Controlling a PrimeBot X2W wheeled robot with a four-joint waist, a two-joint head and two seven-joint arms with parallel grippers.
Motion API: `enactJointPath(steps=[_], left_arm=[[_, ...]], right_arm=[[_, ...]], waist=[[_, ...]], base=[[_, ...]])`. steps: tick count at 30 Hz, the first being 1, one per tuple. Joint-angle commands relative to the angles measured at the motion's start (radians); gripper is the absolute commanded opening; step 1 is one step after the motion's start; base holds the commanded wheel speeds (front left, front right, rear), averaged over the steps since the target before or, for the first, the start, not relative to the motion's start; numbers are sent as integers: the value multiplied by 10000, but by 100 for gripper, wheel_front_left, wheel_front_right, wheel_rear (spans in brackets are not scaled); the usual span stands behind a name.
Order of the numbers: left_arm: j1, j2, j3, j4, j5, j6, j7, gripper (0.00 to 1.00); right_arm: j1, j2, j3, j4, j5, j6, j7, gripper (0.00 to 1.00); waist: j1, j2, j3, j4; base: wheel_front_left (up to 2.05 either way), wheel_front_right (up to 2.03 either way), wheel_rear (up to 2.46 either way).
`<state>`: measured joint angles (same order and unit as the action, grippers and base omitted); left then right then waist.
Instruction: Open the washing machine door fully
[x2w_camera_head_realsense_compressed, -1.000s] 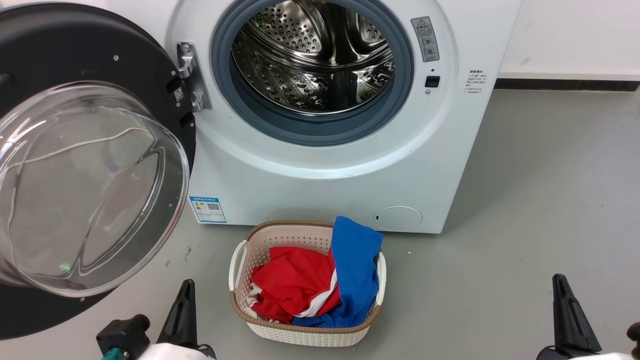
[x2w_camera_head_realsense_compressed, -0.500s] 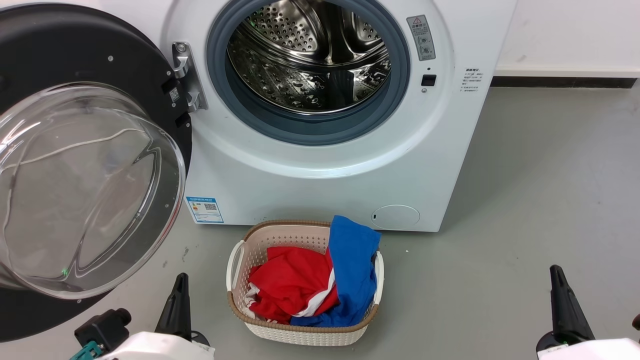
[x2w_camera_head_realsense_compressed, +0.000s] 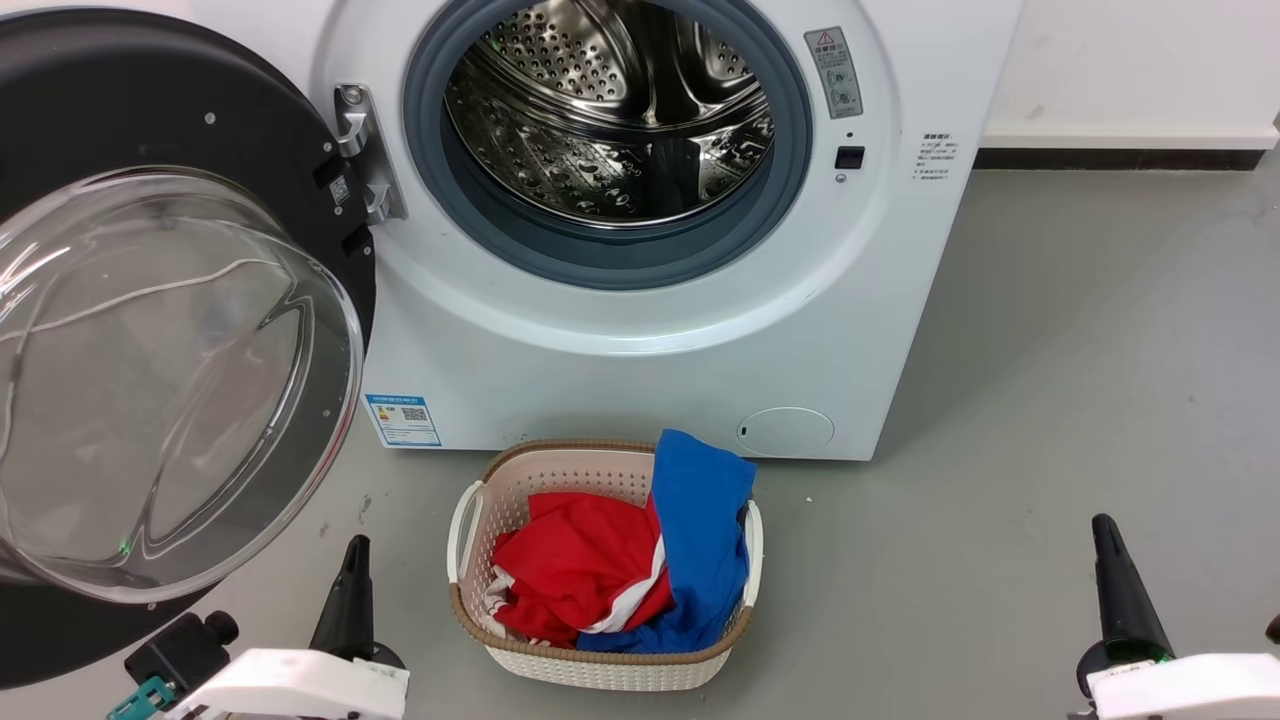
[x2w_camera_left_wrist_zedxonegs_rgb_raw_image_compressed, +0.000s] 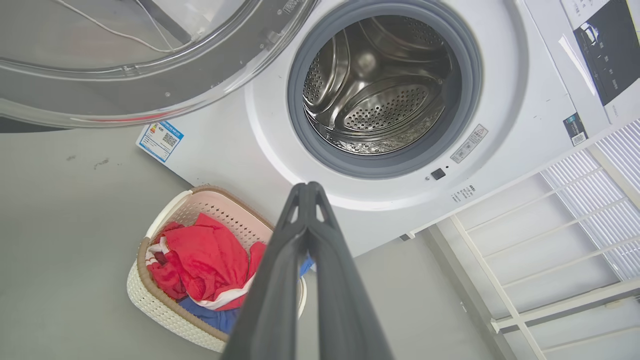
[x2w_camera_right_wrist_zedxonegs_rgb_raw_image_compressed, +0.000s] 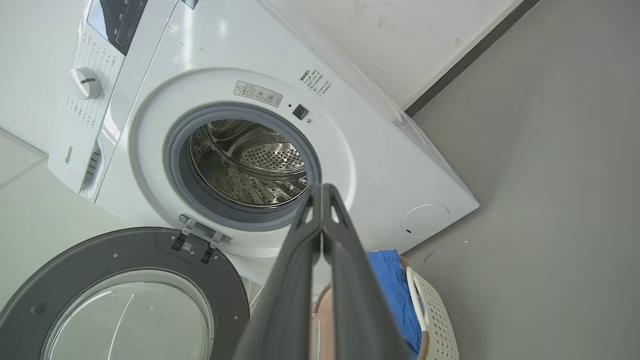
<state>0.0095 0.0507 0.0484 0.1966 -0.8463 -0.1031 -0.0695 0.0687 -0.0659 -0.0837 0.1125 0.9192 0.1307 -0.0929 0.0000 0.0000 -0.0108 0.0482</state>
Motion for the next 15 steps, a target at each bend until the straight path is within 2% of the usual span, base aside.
enactJointPath(steps=[1, 15], left_arm=[[-290, 11, 58, -81, -321, -43, 72, 0], [-506, 9, 193, 45, -1937, -105, 472, 0]], right_arm=[[-294, -90, 7, -25, 335, 1, 73, 0], [-625, -99, 22, 268, 1860, 1, 454, 0]], waist=[[0, 0, 2, -8], [0, 0, 26, -89]], base=[[0, 0, 0], [0, 0, 0]])
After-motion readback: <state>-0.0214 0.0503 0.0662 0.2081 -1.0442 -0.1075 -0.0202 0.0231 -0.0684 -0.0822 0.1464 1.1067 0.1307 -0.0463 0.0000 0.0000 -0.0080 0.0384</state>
